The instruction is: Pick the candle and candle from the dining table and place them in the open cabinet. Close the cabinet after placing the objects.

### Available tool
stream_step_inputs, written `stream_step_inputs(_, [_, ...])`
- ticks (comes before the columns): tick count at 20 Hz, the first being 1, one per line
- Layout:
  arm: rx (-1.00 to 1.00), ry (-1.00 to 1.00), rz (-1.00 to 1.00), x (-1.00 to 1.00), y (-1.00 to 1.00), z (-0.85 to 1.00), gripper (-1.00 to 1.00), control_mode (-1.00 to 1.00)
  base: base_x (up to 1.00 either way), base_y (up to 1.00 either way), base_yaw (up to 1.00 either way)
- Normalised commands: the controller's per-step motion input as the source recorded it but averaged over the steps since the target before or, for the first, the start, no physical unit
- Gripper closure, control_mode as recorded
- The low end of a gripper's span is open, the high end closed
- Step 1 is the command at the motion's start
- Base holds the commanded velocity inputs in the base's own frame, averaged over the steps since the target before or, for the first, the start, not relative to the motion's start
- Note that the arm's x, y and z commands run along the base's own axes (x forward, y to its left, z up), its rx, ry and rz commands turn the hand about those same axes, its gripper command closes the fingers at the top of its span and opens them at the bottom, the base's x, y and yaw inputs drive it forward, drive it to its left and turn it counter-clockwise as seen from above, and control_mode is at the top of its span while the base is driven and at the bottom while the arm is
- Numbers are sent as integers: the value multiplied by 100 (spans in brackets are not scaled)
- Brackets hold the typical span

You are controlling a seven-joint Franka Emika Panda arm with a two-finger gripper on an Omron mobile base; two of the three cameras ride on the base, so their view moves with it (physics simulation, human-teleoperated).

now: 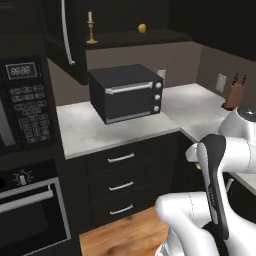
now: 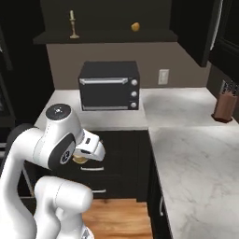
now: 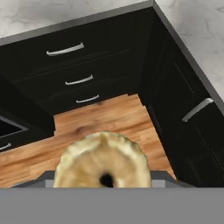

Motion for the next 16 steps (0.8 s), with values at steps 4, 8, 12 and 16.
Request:
stream_step_inputs(4, [0, 0, 0, 0, 0, 0, 100, 100, 51, -26, 0])
stream_step_inputs(8, [0, 0, 0, 0, 0, 0, 100, 100, 52, -24, 0])
stream_step_inputs(12, [0, 0, 0, 0, 0, 0, 100, 100, 54, -23, 0])
stream_step_inputs(16, [0, 0, 0, 0, 0, 0, 100, 100, 52, -23, 0])
